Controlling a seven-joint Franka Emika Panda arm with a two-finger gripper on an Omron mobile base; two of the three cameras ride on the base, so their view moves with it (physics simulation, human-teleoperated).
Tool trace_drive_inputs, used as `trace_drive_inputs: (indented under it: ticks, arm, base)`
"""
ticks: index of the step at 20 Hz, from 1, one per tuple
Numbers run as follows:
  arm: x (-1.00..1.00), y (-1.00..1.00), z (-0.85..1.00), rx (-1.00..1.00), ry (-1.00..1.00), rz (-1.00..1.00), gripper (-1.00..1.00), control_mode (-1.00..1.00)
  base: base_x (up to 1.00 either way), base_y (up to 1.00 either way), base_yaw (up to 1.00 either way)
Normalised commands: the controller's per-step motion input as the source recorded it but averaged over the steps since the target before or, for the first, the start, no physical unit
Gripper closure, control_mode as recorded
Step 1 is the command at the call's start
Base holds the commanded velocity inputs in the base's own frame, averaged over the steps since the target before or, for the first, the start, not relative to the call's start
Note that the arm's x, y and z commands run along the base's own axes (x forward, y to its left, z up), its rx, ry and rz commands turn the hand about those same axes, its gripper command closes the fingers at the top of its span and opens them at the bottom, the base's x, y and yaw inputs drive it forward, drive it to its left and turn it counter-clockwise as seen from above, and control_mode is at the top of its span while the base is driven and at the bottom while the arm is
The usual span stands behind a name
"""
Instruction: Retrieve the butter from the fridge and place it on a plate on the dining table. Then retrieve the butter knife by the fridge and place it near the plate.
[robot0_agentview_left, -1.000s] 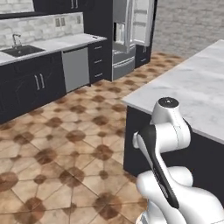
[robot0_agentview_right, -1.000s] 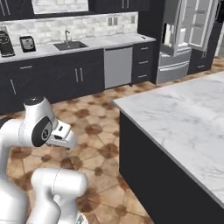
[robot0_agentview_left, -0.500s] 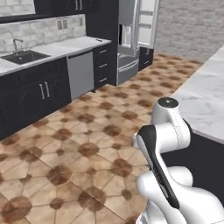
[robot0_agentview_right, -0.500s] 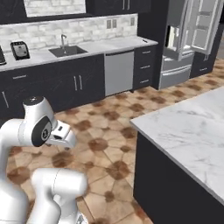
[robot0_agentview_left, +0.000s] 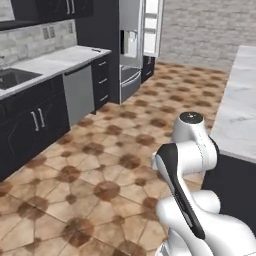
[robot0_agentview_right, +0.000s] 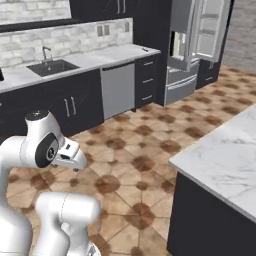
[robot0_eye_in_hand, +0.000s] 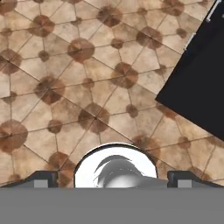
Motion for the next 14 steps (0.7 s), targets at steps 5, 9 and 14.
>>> trace_drive_inputs:
  ticks: [5, 9, 14]
  arm:
    - [0.00, 0.00, 0.00, 0.00, 0.00, 0.00, -1.00, 1.00]
    - [0.00, 0.00, 0.00, 0.00, 0.00, 0.00, -1.00, 1.00]
    - [0.00, 0.00, 0.00, 0.00, 0.00, 0.00, -1.00, 1.00]
  base:
    - [0.81, 1.00, -0.41]
    - [0.62, 1.00, -0.39]
    - [0.87, 1.00, -0.40]
